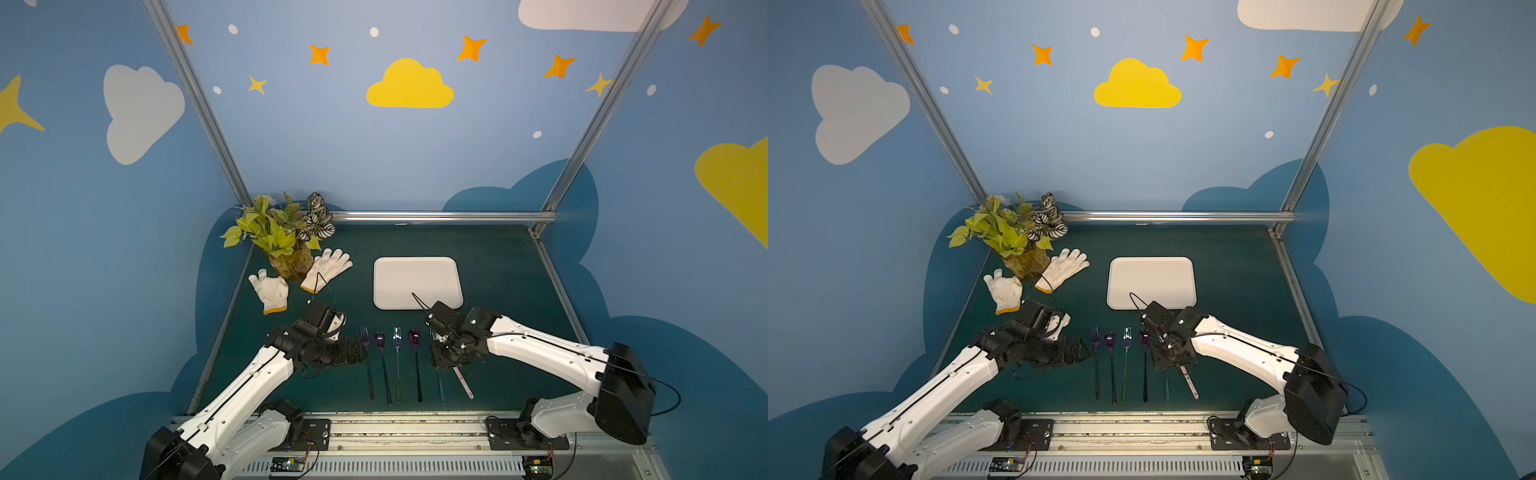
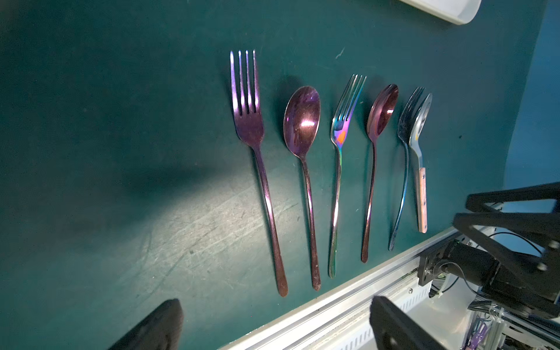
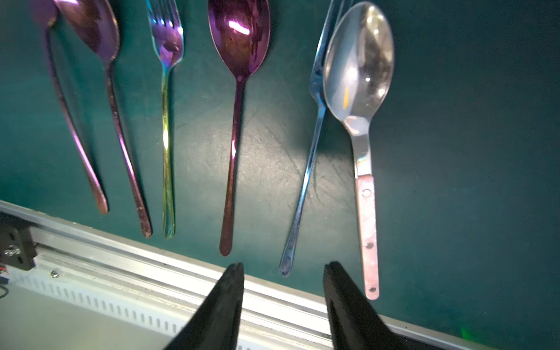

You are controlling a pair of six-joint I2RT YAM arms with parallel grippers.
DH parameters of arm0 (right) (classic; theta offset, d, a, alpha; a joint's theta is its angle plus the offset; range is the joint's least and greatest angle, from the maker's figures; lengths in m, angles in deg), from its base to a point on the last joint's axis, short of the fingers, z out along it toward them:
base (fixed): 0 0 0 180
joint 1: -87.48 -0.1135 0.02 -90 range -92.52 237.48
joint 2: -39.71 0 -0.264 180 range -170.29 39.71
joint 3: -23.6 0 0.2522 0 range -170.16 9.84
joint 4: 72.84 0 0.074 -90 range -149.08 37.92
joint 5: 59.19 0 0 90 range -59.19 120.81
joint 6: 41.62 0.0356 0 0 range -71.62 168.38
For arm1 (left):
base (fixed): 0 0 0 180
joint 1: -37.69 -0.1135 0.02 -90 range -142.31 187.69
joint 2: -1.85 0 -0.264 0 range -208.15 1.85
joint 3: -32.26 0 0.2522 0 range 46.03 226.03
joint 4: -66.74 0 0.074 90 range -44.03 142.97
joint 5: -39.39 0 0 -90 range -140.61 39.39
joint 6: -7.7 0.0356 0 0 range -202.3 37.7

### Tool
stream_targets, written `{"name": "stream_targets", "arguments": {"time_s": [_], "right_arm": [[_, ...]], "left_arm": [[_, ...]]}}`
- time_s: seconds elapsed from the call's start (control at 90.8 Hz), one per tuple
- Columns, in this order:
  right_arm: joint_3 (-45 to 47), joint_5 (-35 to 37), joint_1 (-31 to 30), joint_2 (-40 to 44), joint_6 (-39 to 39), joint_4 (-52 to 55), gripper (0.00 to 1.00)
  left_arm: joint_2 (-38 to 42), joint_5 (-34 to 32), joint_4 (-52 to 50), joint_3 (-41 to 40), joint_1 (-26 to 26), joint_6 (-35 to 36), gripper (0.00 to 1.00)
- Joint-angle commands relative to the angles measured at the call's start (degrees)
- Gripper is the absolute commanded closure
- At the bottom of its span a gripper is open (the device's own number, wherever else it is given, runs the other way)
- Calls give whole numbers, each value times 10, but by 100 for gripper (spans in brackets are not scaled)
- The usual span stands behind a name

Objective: Set the spoon and fork side by side
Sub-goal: Pick up the fork at the center of the board.

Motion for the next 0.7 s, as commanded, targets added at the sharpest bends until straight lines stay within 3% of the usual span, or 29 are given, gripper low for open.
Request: {"name": "stream_targets", "arguments": {"time_s": [0.0, 0.694], "right_arm": [[-16, 10, -3, -45, 16, -9, 56], [18, -7, 55, -132, -22, -96, 69]], "left_arm": [[16, -6, -3, 11, 1, 24, 0], [70, -12, 12, -10, 2, 6, 0]]}}
